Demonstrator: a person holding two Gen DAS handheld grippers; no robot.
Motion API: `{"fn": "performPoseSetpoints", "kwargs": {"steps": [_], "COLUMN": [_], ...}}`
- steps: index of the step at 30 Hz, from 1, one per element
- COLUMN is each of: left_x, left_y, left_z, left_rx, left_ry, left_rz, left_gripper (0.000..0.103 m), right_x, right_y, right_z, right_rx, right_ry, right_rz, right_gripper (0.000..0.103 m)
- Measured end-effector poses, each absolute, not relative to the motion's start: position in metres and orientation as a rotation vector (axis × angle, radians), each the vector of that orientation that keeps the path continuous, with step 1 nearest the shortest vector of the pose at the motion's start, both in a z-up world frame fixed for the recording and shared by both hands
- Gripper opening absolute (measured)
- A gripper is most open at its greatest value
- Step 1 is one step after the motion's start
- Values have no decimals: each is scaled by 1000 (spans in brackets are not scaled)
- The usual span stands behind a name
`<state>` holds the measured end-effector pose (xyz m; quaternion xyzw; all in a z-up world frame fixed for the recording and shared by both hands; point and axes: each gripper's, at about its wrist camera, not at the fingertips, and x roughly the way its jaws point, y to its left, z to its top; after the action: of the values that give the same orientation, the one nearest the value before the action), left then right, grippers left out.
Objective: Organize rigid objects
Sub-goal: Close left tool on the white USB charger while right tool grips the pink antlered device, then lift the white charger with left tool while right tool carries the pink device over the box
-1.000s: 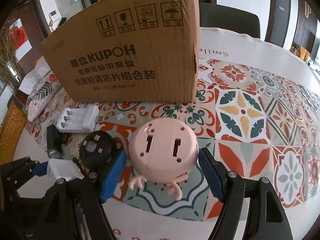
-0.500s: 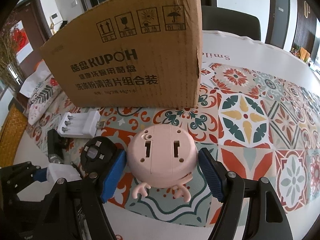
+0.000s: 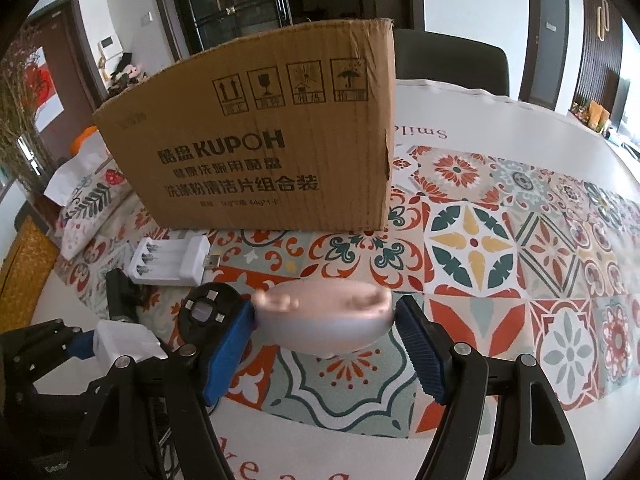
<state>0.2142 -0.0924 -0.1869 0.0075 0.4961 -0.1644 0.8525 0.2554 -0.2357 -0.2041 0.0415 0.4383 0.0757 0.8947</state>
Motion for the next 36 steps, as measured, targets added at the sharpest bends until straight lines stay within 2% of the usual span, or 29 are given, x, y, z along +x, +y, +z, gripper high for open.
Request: {"fn": "performPoseSetpoints", "kwargs": {"steps": [15, 36], "left_x": [211, 208], "left_y": [-91, -73], "left_z": [-167, -80], "left_rx": [10, -6], "left_ry": [993, 795], "left_rz": [-345, -365], "left_gripper": [46, 46], "right_x": [247, 227], "right_y": [-234, -222], "right_z": [-186, -104], "right_rx": [86, 96], "right_ry": [883, 714], "right_rz": [133, 95], "right_gripper": [73, 73]}}
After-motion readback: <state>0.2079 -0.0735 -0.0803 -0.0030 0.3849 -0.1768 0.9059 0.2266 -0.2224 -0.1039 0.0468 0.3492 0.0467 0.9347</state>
